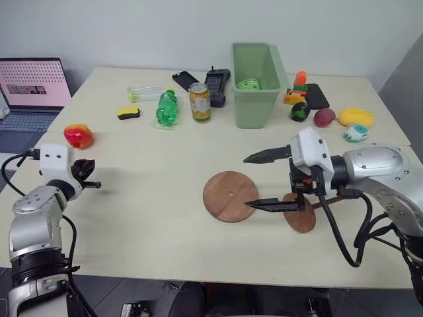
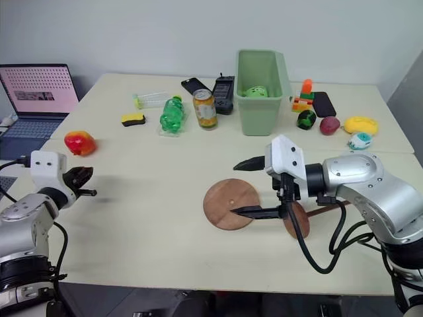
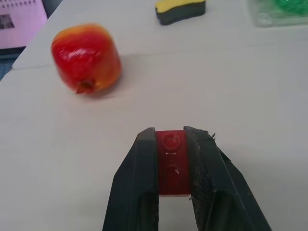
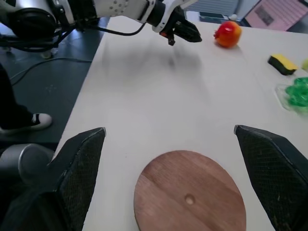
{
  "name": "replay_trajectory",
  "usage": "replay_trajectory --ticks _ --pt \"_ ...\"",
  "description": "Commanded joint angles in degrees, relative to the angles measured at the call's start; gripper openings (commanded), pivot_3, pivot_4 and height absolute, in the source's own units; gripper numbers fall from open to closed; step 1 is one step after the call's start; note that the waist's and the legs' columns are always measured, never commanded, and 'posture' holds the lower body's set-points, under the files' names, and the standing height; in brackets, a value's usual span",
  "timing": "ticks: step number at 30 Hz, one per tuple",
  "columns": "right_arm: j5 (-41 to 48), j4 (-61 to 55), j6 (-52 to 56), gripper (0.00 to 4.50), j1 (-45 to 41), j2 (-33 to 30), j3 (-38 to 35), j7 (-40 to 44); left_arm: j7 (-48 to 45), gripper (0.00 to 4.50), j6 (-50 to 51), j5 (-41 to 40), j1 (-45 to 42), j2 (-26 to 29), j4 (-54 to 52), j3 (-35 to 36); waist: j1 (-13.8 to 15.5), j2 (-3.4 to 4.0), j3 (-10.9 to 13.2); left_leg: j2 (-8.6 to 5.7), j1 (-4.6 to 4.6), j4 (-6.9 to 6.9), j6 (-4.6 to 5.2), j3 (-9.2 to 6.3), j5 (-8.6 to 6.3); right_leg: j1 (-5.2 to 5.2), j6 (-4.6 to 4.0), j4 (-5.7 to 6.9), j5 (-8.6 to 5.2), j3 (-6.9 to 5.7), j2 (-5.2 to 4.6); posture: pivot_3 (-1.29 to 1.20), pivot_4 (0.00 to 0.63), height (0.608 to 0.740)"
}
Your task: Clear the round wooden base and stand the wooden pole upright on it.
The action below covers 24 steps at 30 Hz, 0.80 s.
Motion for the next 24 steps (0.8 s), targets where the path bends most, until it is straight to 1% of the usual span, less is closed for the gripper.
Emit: replay_trajectory --ticks 1,3,5,12,16,19,21,24 --pt "-1.22 0.43 -1.48 4.50 -1.74 0.68 0.12 1.42 0.10 1.31 -1.23 -1.35 0.21 1.41 -1.33 1.19 0.06 -0.02 -0.01 0.00 0.00 0.00 0.00 0.00 0.00 0.00 0.00 0.00 0.00 0.01 -0.01 0.00 0.150 0.740" --pt "-1.58 0.65 -1.63 4.50 -1.83 0.90 0.17 1.73 0.50 1.74 -1.17 -1.79 0.24 1.38 -1.40 1.55 0.05 -0.02 -0.01 0.01 0.00 0.00 0.00 0.00 0.00 -0.03 0.00 0.02 0.00 0.01 -0.01 0.00 0.150 0.740" --pt "-1.82 0.78 -1.86 4.50 -1.71 0.89 0.13 1.94 0.72 2.06 -0.87 -2.35 0.29 1.38 -1.51 1.82 0.02 -0.02 -0.01 0.03 0.00 -0.01 0.00 0.01 0.00 -0.06 0.00 0.06 0.00 0.03 -0.01 0.00 0.150 0.740" --pt "-3.29 1.06 -2.82 4.50 -0.84 0.85 -0.16 2.58 1.57 3.67 -1.06 -3.07 0.71 2.10 -2.05 2.01 -0.11 -0.02 -0.01 0.03 -0.01 -0.01 0.00 0.11 0.00 -0.21 0.00 0.21 0.00 0.03 -0.01 0.00 0.150 0.740" --pt "-3.70 0.83 -3.38 4.50 -0.10 0.70 -0.76 2.29 0.77 4.49 -2.07 -3.23 1.65 2.62 -4.31 1.36 -0.13 -0.02 -0.01 0.04 -0.04 -0.01 0.00 0.15 0.00 -0.27 0.00 0.26 0.00 0.04 -0.01 0.00 0.150 0.740" --pt "-4.04 0.58 -3.96 4.50 0.98 -0.12 -2.29 1.79 -4.09 4.49 -2.67 -4.88 3.11 3.31 -9.75 -0.79 -0.11 -0.04 -0.02 0.05 -0.09 -0.01 0.00 0.15 0.00 -0.31 0.00 0.26 0.00 0.07 -0.01 0.00 0.150 0.740" --pt "-3.10 -0.11 -4.41 4.50 2.88 -1.77 -5.23 2.49 -9.42 4.49 -1.46 -7.99 4.15 3.92 -15.84 -2.90 0.07 -0.05 -0.01 0.05 -0.14 -0.01 -0.01 0.12 0.00 -0.33 0.00 0.26 0.00 0.10 -0.03 0.00 0.150 0.740" --pt "-2.00 -1.05 -4.32 4.50 5.09 -3.89 -8.45 3.25 -13.88 4.49 0.50 -10.57 4.91 5.04 -21.30 -5.15 0.47 -0.04 -0.01 0.01 -0.22 0.00 -0.02 0.12 0.01 -0.34 0.00 0.23 0.00 0.12 -0.09 0.00 0.150 0.740"
